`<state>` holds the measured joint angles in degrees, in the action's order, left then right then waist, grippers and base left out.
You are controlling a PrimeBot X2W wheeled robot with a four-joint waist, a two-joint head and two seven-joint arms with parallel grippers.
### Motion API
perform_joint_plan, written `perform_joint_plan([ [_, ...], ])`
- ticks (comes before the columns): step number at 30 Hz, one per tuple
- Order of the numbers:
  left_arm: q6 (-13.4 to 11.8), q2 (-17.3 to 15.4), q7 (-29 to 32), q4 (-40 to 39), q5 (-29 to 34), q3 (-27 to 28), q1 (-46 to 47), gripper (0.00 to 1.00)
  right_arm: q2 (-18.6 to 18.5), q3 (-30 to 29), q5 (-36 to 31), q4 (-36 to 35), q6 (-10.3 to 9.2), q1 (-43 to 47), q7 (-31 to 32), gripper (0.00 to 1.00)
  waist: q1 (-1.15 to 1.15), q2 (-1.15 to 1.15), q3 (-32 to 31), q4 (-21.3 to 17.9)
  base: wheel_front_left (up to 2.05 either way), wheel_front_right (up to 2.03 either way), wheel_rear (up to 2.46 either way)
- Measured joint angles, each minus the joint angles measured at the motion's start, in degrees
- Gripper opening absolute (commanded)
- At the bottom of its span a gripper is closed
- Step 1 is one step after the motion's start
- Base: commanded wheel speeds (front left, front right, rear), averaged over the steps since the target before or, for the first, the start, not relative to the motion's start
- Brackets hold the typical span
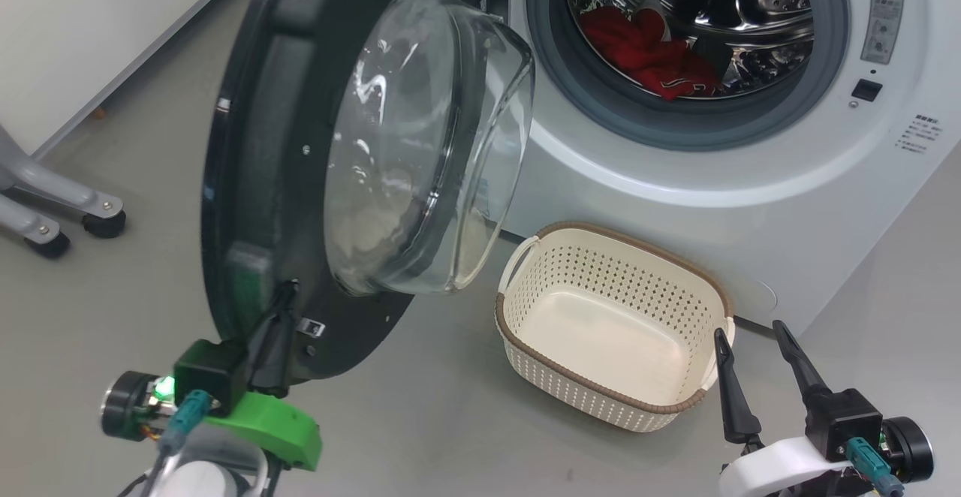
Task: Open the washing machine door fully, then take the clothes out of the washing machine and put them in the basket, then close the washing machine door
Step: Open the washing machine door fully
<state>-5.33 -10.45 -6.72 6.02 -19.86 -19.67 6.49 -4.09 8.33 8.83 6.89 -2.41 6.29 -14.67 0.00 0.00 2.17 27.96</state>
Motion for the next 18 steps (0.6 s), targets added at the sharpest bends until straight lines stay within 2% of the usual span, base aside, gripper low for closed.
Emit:
perform_joint_plan([
  [18,-0.5,-0.7,-1.5,6.5,-2.9,7.4,3.7,0.0,-0.4,0.5,-1.4,-1.0,0.82,-0.7,0.0,1.0,0.0,0.0,2.4,-2.5,0.0,0.0,0.0],
])
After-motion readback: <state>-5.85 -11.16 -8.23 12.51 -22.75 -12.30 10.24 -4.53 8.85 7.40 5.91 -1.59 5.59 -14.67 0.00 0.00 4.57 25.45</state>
